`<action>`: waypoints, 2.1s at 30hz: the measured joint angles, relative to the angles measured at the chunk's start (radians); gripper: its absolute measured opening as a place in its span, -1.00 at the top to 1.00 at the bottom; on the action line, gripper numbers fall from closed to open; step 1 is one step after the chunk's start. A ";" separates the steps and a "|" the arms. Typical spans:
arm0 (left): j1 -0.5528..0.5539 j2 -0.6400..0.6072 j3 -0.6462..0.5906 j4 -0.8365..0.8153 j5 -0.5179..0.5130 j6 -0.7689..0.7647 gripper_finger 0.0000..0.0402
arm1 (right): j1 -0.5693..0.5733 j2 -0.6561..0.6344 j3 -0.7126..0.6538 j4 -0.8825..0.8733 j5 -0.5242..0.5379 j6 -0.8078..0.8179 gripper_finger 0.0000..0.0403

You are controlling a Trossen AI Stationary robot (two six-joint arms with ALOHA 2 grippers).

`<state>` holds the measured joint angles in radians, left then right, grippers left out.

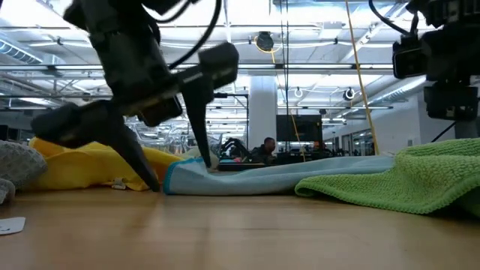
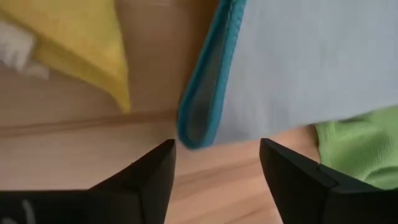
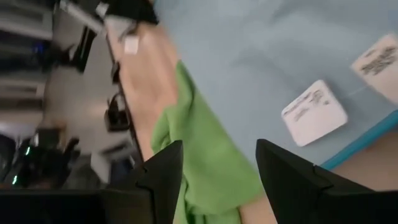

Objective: Fold microfiber towels
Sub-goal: Fold the blue microfiber cloth

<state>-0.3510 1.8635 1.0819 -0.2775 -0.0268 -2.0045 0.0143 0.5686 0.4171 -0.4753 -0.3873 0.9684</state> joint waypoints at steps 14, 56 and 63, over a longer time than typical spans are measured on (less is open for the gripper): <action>0.040 0.068 0.004 -0.011 0.030 -0.027 0.57 | 0.000 0.001 0.000 0.042 -0.088 -0.091 0.03; -0.023 0.067 0.034 -0.016 -0.135 0.220 0.97 | -0.315 1.564 0.849 0.797 -0.300 -0.888 -0.28; -0.022 0.066 0.034 -0.015 -0.132 0.237 0.98 | -0.311 1.607 0.850 0.803 -0.295 -0.919 -0.28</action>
<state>-0.3733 1.9300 1.1156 -0.2928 -0.1593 -1.7677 -0.2971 2.1761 1.2675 0.3282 -0.6825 0.0494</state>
